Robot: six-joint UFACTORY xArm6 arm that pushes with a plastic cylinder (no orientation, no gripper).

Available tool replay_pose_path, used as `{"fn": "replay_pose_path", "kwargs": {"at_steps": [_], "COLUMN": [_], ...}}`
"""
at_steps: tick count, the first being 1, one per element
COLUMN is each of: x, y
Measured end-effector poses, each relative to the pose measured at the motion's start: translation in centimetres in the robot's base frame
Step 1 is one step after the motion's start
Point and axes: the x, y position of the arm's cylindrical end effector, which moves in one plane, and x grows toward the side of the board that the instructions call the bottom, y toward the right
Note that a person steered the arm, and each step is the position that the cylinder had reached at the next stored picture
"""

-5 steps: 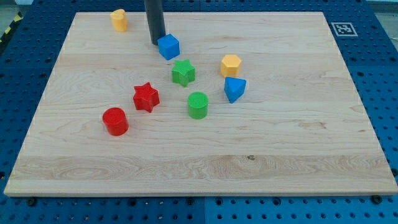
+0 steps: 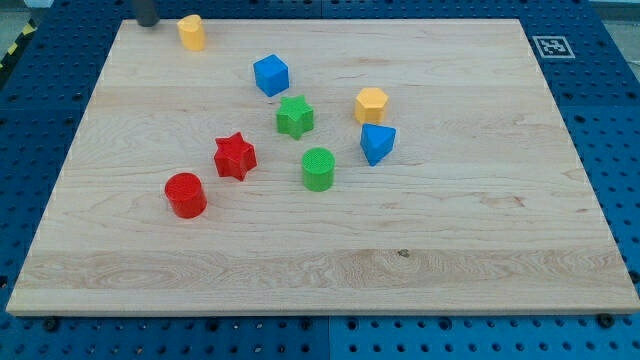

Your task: Slide yellow star towards left side of blue cube

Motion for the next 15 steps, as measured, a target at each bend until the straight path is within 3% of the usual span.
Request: {"fn": "replay_pose_path", "kwargs": {"at_steps": [2, 15], "x": [0.0, 13.0], "y": [5.4, 5.9]}}
